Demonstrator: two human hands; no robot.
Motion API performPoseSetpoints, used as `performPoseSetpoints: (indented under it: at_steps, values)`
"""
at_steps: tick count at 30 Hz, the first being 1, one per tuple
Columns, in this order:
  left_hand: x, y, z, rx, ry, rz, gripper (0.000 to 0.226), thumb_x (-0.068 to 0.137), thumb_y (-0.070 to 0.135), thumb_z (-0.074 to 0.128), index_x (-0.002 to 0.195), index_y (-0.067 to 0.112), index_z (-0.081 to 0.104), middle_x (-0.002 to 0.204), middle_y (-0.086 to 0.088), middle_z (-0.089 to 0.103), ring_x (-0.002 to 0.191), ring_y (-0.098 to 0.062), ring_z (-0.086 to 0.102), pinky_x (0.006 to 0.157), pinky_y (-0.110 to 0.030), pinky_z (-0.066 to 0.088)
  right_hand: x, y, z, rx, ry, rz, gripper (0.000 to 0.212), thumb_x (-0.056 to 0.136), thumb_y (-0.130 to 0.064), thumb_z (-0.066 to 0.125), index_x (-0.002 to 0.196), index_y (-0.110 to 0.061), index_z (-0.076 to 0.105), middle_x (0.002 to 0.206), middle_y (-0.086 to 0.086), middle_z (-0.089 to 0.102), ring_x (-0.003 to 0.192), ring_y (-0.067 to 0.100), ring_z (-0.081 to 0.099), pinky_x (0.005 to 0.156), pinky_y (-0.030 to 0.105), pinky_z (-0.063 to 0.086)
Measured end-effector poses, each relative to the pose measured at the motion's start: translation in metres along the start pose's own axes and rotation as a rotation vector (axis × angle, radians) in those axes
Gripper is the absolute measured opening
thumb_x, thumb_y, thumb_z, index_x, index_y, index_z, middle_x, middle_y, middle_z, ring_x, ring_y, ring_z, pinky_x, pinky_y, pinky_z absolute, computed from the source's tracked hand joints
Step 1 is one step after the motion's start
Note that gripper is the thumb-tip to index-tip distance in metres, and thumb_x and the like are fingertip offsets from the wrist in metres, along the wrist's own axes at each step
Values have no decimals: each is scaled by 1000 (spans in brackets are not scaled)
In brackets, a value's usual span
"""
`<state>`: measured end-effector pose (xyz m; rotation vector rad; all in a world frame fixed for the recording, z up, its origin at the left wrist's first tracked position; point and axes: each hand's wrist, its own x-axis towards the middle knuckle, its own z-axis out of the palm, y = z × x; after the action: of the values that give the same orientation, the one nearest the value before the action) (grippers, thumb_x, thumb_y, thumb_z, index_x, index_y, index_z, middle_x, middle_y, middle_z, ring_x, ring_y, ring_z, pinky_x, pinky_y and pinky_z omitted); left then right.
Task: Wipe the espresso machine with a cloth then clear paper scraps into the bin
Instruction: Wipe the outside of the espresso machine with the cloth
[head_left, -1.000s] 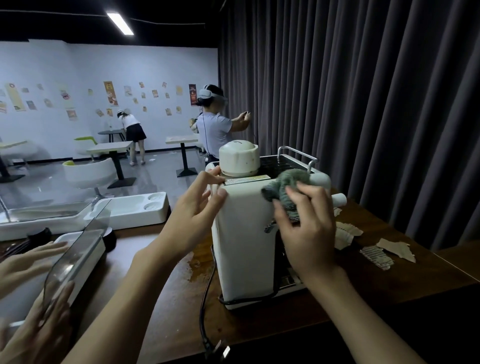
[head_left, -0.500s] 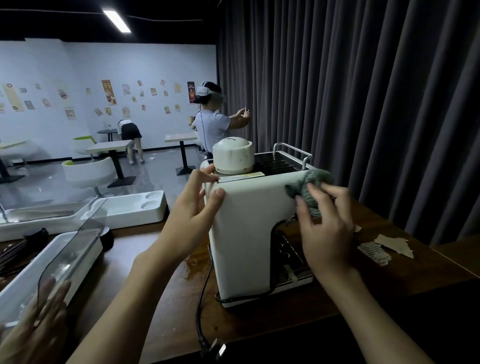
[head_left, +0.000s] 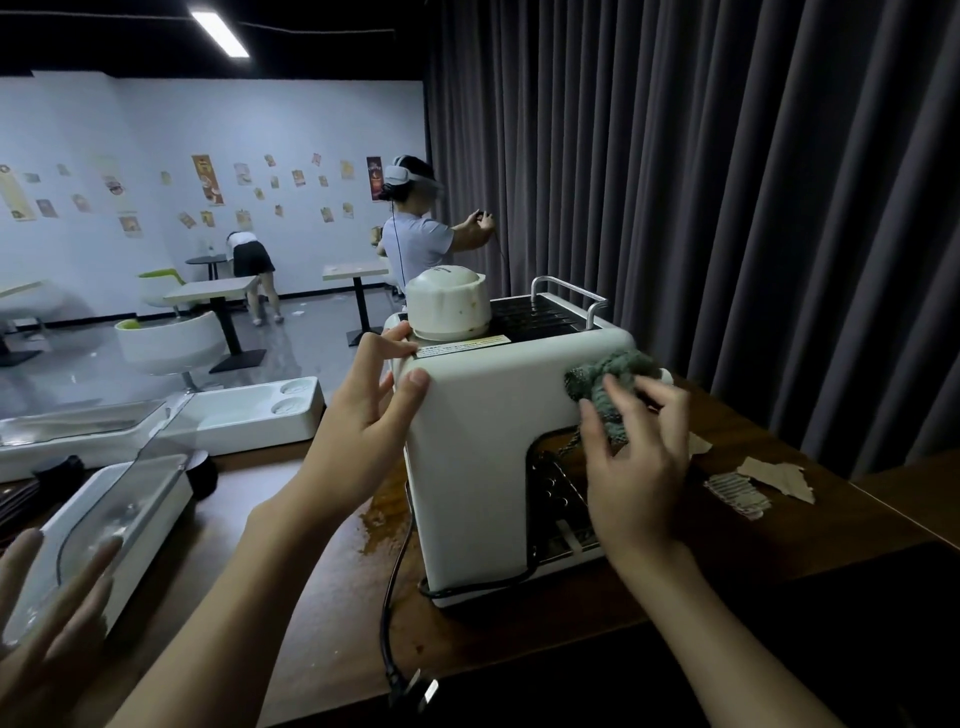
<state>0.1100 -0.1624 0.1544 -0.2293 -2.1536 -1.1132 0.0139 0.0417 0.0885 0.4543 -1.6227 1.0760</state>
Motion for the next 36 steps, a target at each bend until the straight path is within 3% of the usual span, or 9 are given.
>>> performPoseSetpoints:
  at_steps: [6,9,12,17,23,26,29,31,36]
  values:
    - [1,-2,1,6,-13,-8,5,99,47,45,101,52,44,143,31,40,111,36,39,83,9,34,-7,1,-8,-34,-192,-239,28,85,-12,70,110,1,71,106,20,61,97,33,63,86,36,55]
    - [1,-3,0,16,-17,-21,6,98,49,45,102,54,44,148,24,41,111,36,40,84,9,34,-2,6,-11,-24,-108,-105,27,85,-12,70,109,1,70,108,19,60,101,28,61,85,36,56]
    - [1,-3,-1,34,-13,-19,6,98,51,45,102,55,44,143,30,40,110,37,39,83,10,33,-15,-8,-1,-17,-61,-10,27,83,-8,74,108,0,71,107,17,59,101,25,58,86,34,54]
    - [0,-2,-1,34,-12,-25,4,100,55,44,102,57,43,139,41,39,111,35,40,84,9,34,-24,-14,-1,-5,-287,-336,28,85,-9,71,112,-2,70,114,9,49,96,33,62,84,41,55]
    - [0,-2,-1,33,-17,-66,5,95,59,42,100,58,42,128,56,35,122,8,51,87,-2,35,-12,-29,6,8,-129,-53,26,87,-9,69,112,-2,69,115,16,57,107,31,58,92,41,52]
    - [0,0,-1,-3,-11,-42,5,96,56,44,100,55,44,132,53,39,123,16,50,92,2,38,-27,-47,11,6,-265,-228,28,85,-9,66,113,-4,69,117,15,57,105,32,57,93,41,51]
    - [0,-1,-1,-22,-9,-45,3,99,57,44,101,54,44,134,50,39,129,1,53,101,-14,42,-24,-48,6,-11,-416,-446,31,83,-8,63,113,-4,69,117,18,60,102,34,57,87,46,53]
    - [0,-2,-1,-21,-12,-40,7,98,59,45,102,53,44,134,51,38,129,0,52,106,-27,42,-15,-47,6,-22,-345,-386,34,80,-1,70,114,-3,69,118,18,61,106,33,55,93,43,50]
    - [0,-2,-1,-60,-16,-26,7,97,53,47,104,51,46,135,48,41,121,16,50,93,-4,43,-33,-62,16,-31,-285,-330,33,86,1,64,117,-6,69,123,15,61,112,31,51,99,41,46]
